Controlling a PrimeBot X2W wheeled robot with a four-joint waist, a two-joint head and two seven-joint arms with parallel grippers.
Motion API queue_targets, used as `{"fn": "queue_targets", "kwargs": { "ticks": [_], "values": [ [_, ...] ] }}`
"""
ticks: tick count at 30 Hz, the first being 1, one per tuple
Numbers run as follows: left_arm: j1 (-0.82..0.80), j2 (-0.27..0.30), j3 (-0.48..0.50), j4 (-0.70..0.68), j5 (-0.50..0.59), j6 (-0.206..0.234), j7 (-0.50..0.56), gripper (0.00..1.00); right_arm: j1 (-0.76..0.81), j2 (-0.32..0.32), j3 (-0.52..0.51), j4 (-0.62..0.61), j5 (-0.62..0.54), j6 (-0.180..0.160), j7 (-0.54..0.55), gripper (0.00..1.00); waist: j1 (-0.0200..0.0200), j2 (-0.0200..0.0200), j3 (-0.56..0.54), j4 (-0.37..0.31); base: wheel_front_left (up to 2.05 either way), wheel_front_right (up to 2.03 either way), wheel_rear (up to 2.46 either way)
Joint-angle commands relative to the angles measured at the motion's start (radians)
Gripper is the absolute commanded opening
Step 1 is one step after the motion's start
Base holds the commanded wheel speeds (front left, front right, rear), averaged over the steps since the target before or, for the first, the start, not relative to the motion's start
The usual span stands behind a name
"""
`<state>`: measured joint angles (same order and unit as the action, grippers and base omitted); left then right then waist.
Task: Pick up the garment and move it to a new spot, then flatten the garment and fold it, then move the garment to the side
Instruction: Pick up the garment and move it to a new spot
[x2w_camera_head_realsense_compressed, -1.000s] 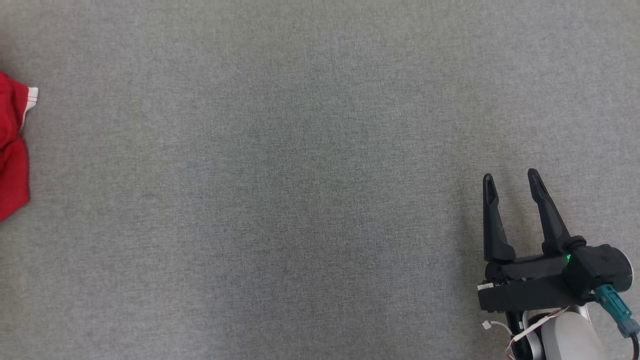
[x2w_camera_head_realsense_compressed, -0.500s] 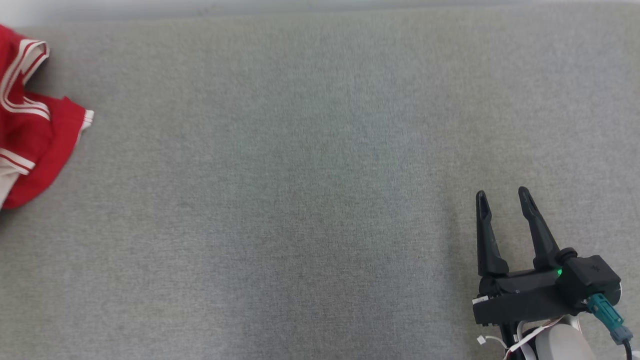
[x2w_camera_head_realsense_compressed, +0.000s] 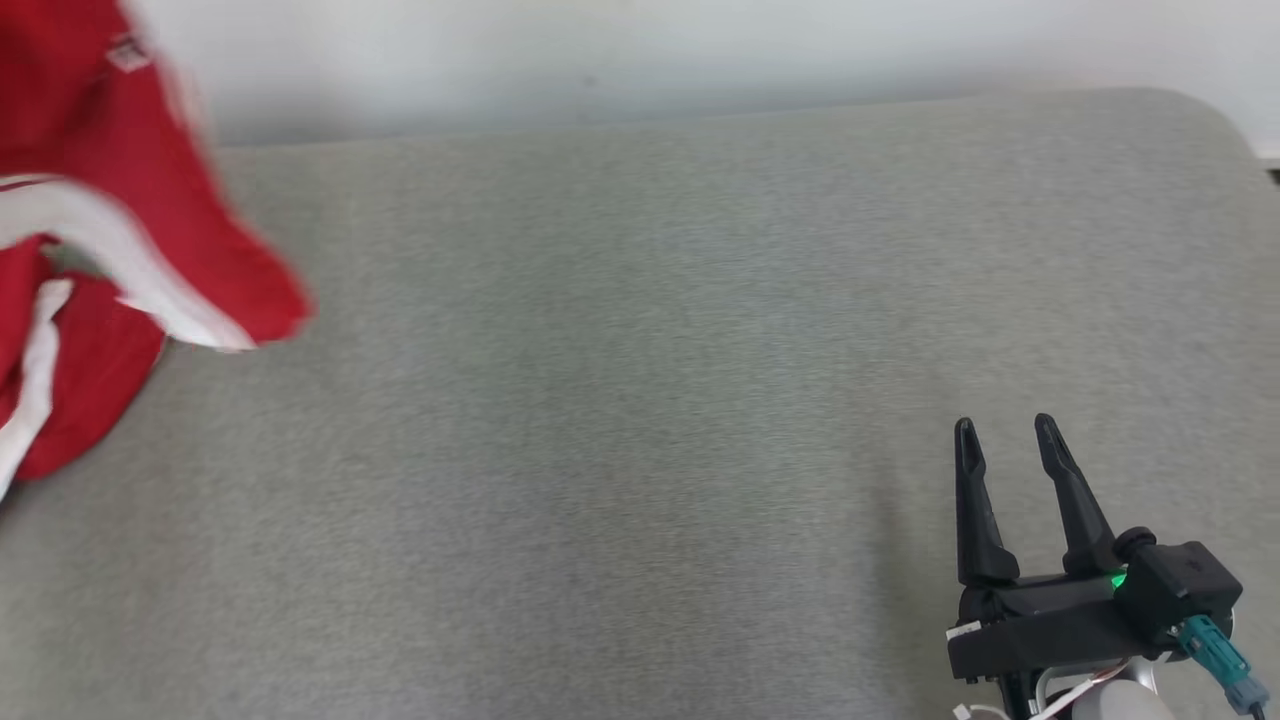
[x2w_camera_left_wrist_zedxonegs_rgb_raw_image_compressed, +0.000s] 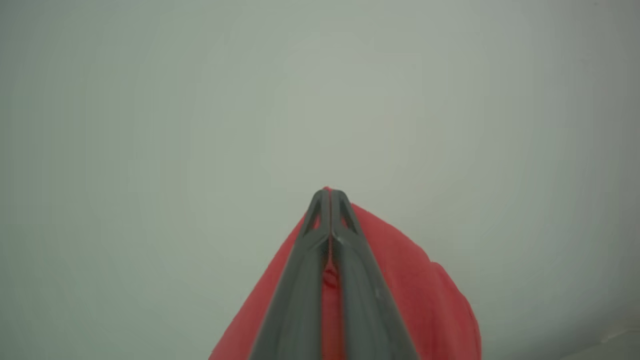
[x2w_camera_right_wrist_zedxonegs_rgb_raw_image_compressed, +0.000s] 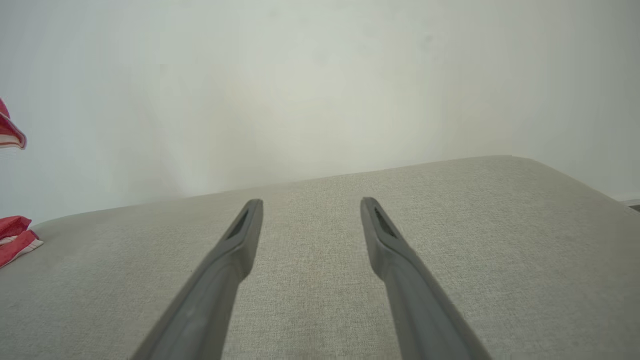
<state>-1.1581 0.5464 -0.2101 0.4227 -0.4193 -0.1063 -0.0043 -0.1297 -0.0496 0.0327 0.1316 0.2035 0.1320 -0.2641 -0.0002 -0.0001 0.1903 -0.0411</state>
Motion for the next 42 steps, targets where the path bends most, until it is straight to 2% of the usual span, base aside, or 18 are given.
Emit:
{"fn": "queue_targets", "kwargs": {
  "ticks": [1,9,17,27,31,35,36,37,42],
  "values": [
    [-0.019,-0.011,-0.007,-0.021,0.002,0.003,0.015,0.0,0.011,-0.001,0.0,0.0,0.012,-0.002,-0.001,1.0,0.0002,0.0001,-0.02,-0.044,0.0,0.0,0.0],
    [-0.063,-0.137,-0.076,-0.143,-0.043,0.009,0.084,0.0,0.021,-0.001,0.008,-0.004,0.035,-0.002,-0.001,1.0,0.0002,0.0001,-0.021,-0.143,0.0,0.0,0.0],
    [0.064,-0.268,-0.159,-0.18,-0.066,0.036,0.075,0.0,0.013,-0.001,0.014,-0.006,0.05,-0.002,-0.001,1.0,0.0002,0.0001,-0.002,-0.202,0.0,0.0,0.0],
    [0.43,-0.323,-0.217,-0.162,-0.097,0.093,-0.016,0.0,0.012,-0.001,0.019,-0.003,0.052,-0.002,-0.001,1.0,0.0002,0.0001,0.012,-0.207,0.0,0.0,0.0],
    [0.535,-0.324,-0.241,-0.133,-0.088,0.101,-0.048,0.0,0.012,-0.001,0.027,0.002,0.048,-0.002,-0.001,1.0,0.0002,0.0001,0.009,-0.196,0.0,0.0,0.0],
    [0.619,-0.35,-0.26,-0.103,-0.101,0.103,-0.101,0.0,0.016,-0.002,0.03,0.006,0.038,-0.002,-0.001,1.0,0.0002,0.0001,0.0,-0.171,0.0,0.0,0.0],
    [0.627,-0.355,-0.259,-0.099,-0.101,0.105,-0.118,0.63,0.018,-0.001,0.032,0.007,0.035,-0.002,-0.001,1.0,0.0002,0.0001,-0.005,-0.165,0.0,0.0,0.0],
    [0.631,-0.358,-0.257,-0.097,-0.101,0.104,-0.136,1.0,0.019,-0.001,0.033,0.008,0.03,-0.002,-0.001,1.0,0.0002,0.0001,-0.012,-0.157,0.0,0.0,0.0],
    [0.632,-0.347,-0.22,-0.118,-0.094,0.105,-0.225,1.0,0.033,-0.001,0.03,0.012,0.011,-0.002,-0.001,1.0,0.0002,0.0001,-0.056,-0.123,0.0,0.0,0.0]
  ]
}}
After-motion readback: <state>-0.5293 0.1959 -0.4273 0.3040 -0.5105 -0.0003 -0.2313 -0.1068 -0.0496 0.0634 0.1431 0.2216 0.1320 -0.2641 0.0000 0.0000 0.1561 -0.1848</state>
